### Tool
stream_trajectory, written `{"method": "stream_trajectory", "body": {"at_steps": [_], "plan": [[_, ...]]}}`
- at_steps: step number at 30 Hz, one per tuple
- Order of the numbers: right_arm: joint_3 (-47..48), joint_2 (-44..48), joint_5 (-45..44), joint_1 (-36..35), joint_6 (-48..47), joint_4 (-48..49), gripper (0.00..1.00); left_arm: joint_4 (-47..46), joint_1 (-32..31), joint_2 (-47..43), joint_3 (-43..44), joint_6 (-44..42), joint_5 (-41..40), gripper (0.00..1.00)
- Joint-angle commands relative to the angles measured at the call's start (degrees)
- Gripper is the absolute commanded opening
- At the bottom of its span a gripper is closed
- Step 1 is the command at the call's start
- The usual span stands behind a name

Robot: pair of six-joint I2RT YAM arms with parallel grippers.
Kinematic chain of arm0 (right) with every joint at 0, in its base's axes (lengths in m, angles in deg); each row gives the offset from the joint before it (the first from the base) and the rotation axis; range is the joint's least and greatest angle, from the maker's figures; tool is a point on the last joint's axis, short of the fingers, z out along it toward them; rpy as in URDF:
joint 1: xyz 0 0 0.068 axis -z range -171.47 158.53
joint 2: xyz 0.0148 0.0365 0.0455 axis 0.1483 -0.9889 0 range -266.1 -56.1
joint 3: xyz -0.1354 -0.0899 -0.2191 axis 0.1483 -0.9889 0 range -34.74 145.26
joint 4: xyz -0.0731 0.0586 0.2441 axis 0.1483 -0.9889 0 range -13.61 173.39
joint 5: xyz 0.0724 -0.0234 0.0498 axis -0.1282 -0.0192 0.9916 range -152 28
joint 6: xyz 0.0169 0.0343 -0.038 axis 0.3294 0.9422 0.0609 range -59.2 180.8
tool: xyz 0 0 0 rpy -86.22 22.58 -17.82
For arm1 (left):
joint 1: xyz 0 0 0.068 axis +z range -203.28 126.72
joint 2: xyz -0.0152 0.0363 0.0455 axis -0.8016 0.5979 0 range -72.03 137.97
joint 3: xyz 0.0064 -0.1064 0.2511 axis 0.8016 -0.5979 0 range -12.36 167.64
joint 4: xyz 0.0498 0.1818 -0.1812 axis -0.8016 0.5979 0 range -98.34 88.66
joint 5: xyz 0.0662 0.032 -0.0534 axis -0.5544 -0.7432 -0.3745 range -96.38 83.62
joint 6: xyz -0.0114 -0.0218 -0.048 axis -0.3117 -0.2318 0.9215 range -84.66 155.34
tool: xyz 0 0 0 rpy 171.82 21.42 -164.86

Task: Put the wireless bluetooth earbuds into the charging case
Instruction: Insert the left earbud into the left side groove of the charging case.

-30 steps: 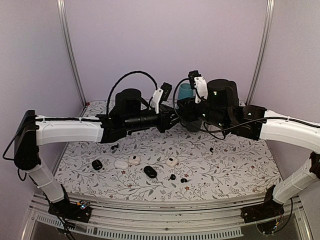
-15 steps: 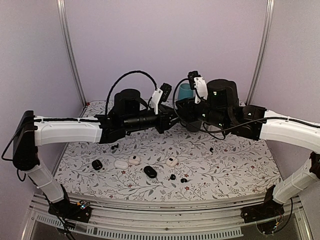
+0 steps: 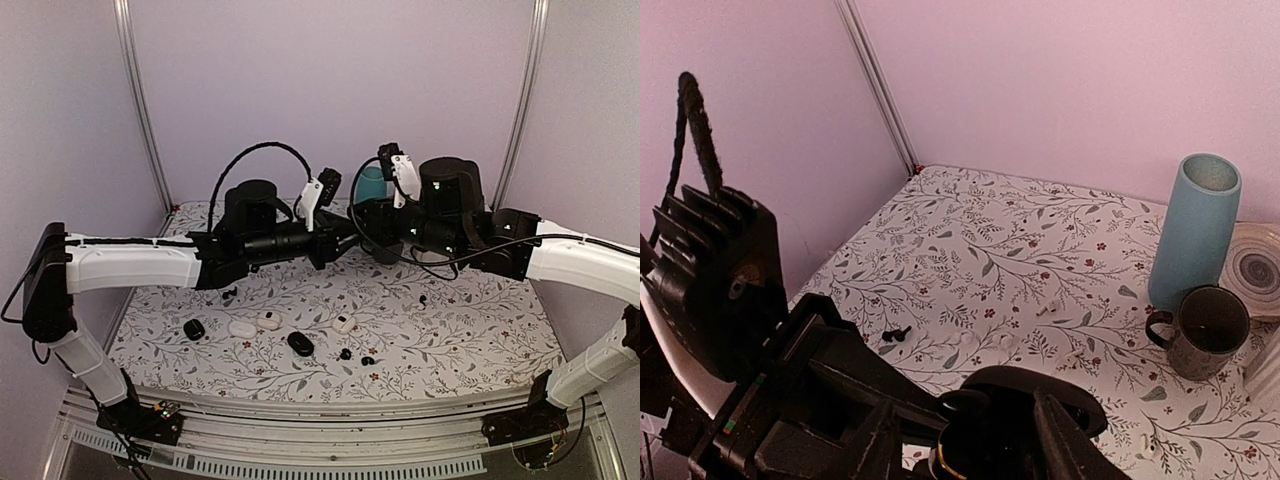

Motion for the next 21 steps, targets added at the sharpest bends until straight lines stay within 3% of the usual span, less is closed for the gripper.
{"method": "stream_trajectory", "body": {"at_steps": [1, 5, 11, 17, 21], "plan": [[-1.06, 3.68, 3.15, 1.46, 1.81, -1.92, 0.47, -3.23, 0.07, -3.08, -1.05, -1.32, 2.40, 0.00], [-1.52, 6.31, 7.90, 3.63, 2.78, -2.02, 0.53, -3.45, 0.60, -3.55, -1.76, -1.88, 4.54, 0.00], [0.11, 8.60, 11.46, 6.04, 2.43, -4.23, 0.54, -4.10, 1.70, -4.20, -2.89, -2.06, 9.16, 0.00], [1.43, 7.59, 20.38, 8.08, -4.42, -6.86, 0.59, -4.76, 2.55, -5.44, -4.06, -3.01, 16.08, 0.00], [3.62, 5.82, 20.45, 8.48, -7.60, -10.05, 0.59, -4.81, 3.23, -6.49, -5.00, -3.72, 21.07, 0.00]]}}
